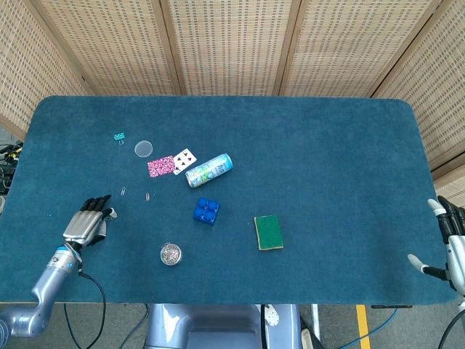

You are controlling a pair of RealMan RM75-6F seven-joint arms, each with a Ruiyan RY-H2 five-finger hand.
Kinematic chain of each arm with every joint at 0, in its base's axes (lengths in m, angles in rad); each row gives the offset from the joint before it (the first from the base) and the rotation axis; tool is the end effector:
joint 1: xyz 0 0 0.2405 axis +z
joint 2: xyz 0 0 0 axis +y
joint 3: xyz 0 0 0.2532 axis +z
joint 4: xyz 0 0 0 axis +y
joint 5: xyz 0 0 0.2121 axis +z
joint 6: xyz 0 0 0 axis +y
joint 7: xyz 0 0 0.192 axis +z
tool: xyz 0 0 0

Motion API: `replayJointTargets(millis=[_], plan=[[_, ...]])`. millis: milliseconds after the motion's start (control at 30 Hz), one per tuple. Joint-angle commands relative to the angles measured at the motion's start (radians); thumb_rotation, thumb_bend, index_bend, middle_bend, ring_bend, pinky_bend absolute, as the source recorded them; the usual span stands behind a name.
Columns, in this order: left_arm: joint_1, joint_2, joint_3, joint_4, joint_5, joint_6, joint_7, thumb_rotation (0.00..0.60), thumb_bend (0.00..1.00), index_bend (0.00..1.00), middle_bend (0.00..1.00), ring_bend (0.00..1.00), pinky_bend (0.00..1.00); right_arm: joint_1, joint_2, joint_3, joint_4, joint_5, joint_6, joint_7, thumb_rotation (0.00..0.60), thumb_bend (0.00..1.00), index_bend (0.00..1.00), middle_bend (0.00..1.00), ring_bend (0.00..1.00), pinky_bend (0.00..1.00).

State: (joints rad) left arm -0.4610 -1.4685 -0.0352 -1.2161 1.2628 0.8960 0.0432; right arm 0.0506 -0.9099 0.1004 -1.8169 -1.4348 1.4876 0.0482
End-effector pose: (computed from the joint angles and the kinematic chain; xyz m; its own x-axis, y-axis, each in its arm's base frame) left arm -0.3247 0.3323 -0.0064 0.4492 0.4244 0.7862 0.8883 -0.1176 -0.4440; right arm -0.2921 -0.2265 0.2136 0.3474 0.0376 0.9370 -0.9366 0.0626 0.3448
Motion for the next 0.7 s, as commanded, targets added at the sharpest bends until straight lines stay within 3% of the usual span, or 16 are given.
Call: replayJointTargets(millis=[33,167,233,300,367,533,700], plan=[[0.001,0.011,0.007,-0.024,0.016,0.006,-0.004,0.6,0.85,0.34,0.0,0.0,0.0,0.001,-0.001,0.0,0.0,-0.001,-0.001,-0.002,0.6,0.0,0.0,0.0,0.0,0.0],[0.005,0.031,0.014,-0.063,0.032,0.021,0.002,0.6,0.82,0.33,0.0,0.0,0.0,0.001,-0.003,-0.001,-0.001,-0.001,-0.002,-0.008,0.6,0.0,0.0,0.0,0.0,0.0],[0.01,0.038,0.009,-0.074,0.045,0.05,0.001,0.6,0.66,0.29,0.0,0.0,0.0,0.002,-0.003,-0.002,-0.002,-0.002,-0.002,-0.01,0.6,0.0,0.0,0.0,0.0,0.0],[0.017,0.037,0.003,-0.068,0.06,0.088,-0.004,0.6,0.36,0.26,0.0,0.0,0.0,0.002,-0.004,-0.002,-0.003,-0.002,-0.003,-0.012,0.6,0.0,0.0,0.0,0.0,0.0],[0.027,0.033,-0.007,-0.056,0.061,0.12,-0.008,0.6,0.21,0.29,0.0,0.0,0.0,0.002,-0.003,-0.002,-0.003,-0.002,-0.003,-0.012,0.6,0.0,0.0,0.0,0.0,0.0],[0.042,0.013,-0.031,-0.014,0.027,0.153,0.006,0.6,0.17,0.43,0.0,0.0,0.0,0.002,-0.003,-0.002,-0.003,-0.003,-0.003,-0.011,0.6,0.0,0.0,0.0,0.0,0.0],[0.032,-0.005,-0.054,0.023,-0.028,0.109,0.009,0.6,0.23,0.43,0.0,0.0,0.0,0.003,-0.004,-0.002,-0.003,-0.003,-0.004,-0.013,0.6,0.0,0.0,0.0,0.0,0.0]])
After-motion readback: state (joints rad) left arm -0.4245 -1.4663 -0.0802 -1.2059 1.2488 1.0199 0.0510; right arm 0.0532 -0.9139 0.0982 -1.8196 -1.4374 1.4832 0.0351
